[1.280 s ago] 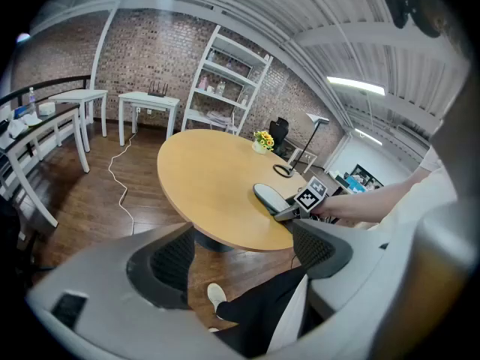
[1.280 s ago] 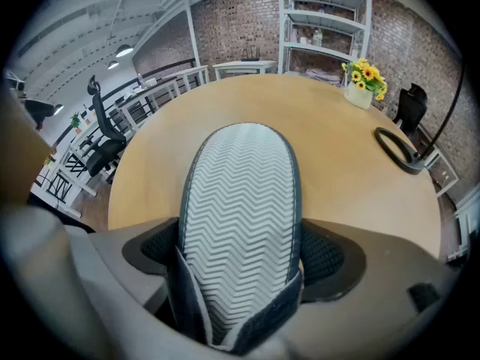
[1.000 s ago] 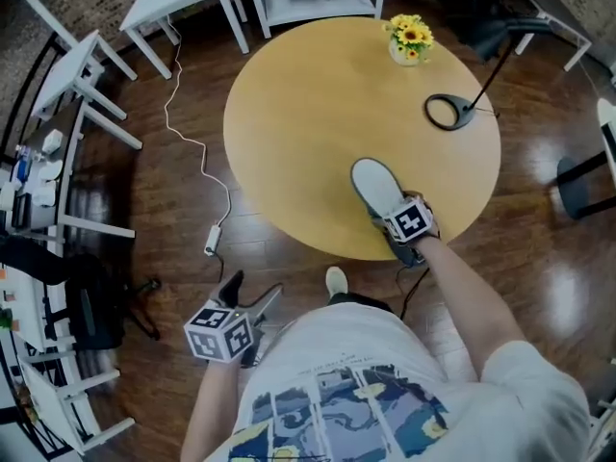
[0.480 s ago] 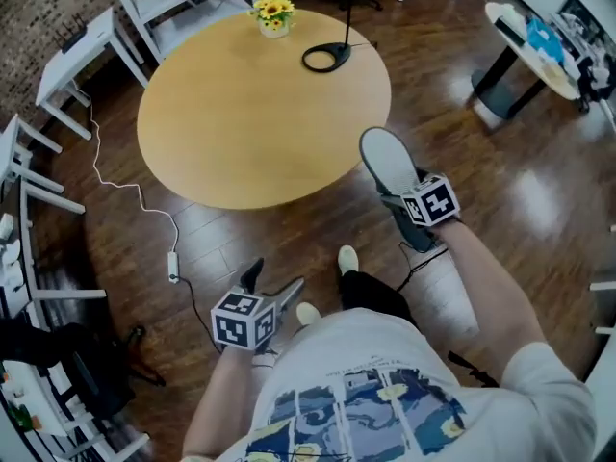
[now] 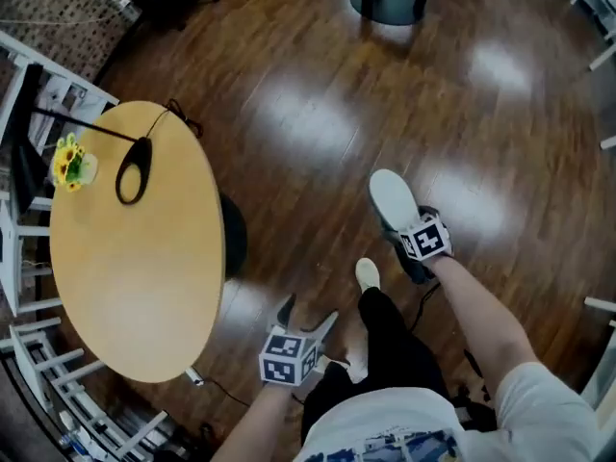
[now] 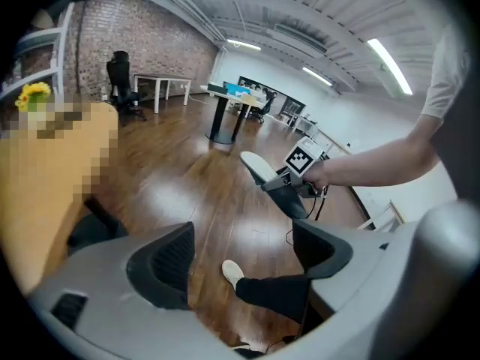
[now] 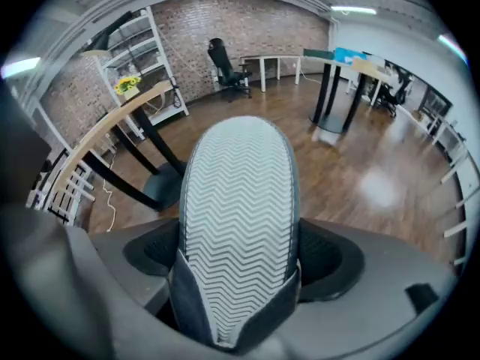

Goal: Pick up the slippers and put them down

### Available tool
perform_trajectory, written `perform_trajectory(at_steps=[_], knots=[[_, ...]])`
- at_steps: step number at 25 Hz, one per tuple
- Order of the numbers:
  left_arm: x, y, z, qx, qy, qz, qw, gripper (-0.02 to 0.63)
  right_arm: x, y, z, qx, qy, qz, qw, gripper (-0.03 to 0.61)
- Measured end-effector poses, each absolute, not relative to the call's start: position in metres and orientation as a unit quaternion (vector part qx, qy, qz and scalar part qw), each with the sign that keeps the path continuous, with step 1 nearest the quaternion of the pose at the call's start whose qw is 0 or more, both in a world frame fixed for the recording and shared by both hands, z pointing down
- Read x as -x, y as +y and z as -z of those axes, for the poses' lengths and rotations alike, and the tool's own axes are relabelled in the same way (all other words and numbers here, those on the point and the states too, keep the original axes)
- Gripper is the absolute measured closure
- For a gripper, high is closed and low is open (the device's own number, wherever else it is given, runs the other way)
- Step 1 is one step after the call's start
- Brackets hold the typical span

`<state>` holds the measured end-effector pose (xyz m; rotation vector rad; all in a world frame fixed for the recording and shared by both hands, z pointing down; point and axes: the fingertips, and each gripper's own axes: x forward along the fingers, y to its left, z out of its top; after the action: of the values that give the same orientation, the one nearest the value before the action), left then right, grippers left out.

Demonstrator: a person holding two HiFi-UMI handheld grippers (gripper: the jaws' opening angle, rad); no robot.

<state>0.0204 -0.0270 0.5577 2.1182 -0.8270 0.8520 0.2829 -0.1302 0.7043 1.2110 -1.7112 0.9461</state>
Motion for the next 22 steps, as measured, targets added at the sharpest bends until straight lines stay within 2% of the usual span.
perform_trajectory(at_steps=[5, 9, 12, 17, 22], knots=[[-0.18, -0.147, -0.782, -0.81, -0.278, -0.362, 0.369, 0.207, -0.42, -0.209, -0.977, -0.543, -0.613, -0.447, 0.36, 0.087], [-0.21, -0.156, -0.946, -0.764, -0.283, -0.374, 0.442, 0.199, -0.451, -0.227, -1.175, -0.564, -0.569, -0.492, 0.339, 0.087], [-0.216, -0.143, -1.043, -0.745, -0.278, -0.404, 0.451, 0.198, -0.455, -0.225, -1.292, -0.564, -0.556, -0.523, 0.315, 0.087], [-0.223, -0.164, -1.144, -0.728, -0.286, -0.419, 0.462, 0.189, -0.457, -0.232, -1.403, -0.539, -0.559, -0.545, 0.315, 0.083], [-0.219, -0.178, -1.16, -0.722, -0.301, -0.415, 0.465, 0.189, -0.458, -0.229, -1.416, -0.531, -0.564, -0.546, 0.319, 0.078]])
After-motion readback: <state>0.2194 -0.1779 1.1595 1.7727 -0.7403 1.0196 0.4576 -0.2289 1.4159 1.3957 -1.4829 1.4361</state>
